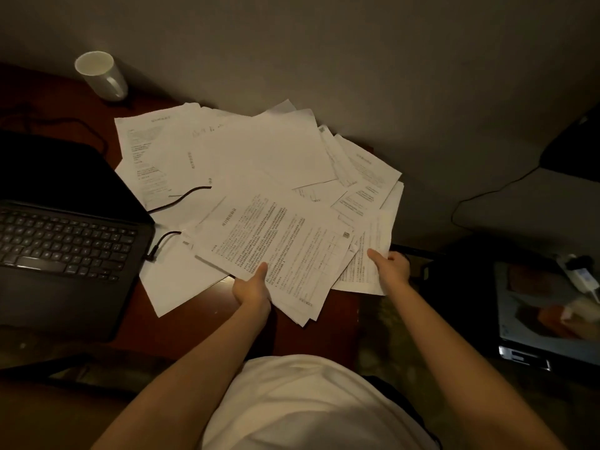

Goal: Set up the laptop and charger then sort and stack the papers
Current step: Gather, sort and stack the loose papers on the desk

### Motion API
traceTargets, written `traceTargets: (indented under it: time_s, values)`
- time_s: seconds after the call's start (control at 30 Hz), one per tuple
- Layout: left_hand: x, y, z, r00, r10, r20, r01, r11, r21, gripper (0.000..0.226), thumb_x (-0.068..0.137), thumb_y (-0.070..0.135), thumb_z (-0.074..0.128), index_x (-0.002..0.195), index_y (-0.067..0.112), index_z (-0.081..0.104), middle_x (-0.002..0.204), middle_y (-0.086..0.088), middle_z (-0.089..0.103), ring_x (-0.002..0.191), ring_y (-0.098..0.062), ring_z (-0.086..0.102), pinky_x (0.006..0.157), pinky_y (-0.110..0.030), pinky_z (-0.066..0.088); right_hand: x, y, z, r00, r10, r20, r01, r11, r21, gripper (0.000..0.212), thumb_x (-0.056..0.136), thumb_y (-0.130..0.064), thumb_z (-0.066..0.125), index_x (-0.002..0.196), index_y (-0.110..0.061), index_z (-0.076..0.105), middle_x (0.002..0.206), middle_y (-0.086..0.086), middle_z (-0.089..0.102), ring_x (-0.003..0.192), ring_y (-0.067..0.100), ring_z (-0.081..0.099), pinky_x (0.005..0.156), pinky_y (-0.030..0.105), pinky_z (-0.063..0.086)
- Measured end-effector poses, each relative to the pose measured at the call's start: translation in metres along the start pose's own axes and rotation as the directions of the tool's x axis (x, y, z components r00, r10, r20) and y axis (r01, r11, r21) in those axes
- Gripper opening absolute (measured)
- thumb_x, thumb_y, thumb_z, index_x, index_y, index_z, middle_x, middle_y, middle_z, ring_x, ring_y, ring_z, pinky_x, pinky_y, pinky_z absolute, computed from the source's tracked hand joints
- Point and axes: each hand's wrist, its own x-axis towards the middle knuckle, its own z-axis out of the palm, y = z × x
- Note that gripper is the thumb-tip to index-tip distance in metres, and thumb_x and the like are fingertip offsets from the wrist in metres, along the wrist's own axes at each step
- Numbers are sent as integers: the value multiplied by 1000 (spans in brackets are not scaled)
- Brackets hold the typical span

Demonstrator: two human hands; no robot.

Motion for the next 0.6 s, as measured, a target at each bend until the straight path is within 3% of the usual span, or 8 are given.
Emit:
traceTargets:
  time_s: [0.1, 0.23, 0.37, 0.5, 0.6]
  values:
    - [8, -4, -2, 1000, -10, -21, 11, 999, 35, 42, 82, 3, 71, 122, 4, 58, 124, -10, 63, 107, -28, 62, 93, -46, 51, -5, -15, -6, 993, -103, -55, 97, 990, -106, 21, 87, -13, 66, 76, -9, 48, 96, 11, 67, 79, 23, 65, 59, 30, 51]
    - [10, -4, -5, 1000, -7, -29, 9, 998, 63, 41, 81, 5, 73, 120, 3, 59, 121, -11, 64, 106, -29, 63, 93, -48, 51, -13, -38, -15, 960, -226, -163, 191, 960, -204, 29, 89, -6, 58, 68, -12, 38, 77, 4, 57, 73, 20, 60, 49, 23, 42]
    - [10, -5, -6, 1000, 7, -27, -5, 997, 75, 42, 81, 6, 73, 121, 3, 58, 122, -11, 63, 108, -29, 62, 93, -45, 51, -18, -58, -31, 912, -309, -270, 254, 942, -220, 28, 88, -6, 56, 67, -13, 39, 79, 7, 56, 76, 25, 61, 58, 31, 51]
    - [10, -7, -5, 999, 26, -19, -25, 997, 70, 43, 82, 5, 72, 122, 3, 58, 122, -11, 63, 109, -28, 61, 95, -44, 50, -30, -77, -50, 846, -422, -327, 358, 903, -239, 25, 91, -9, 56, 71, -11, 41, 75, 2, 51, 66, 16, 56, 51, 23, 41]
    - [11, -7, -6, 999, 39, -14, -38, 997, 68, 44, 82, 5, 72, 123, 3, 58, 124, -11, 62, 110, -28, 60, 96, -45, 49, -44, -96, -66, 766, -511, -391, 441, 859, -260, 19, 93, -13, 55, 77, -9, 45, 73, -4, 49, 66, 11, 55, 55, 20, 43]
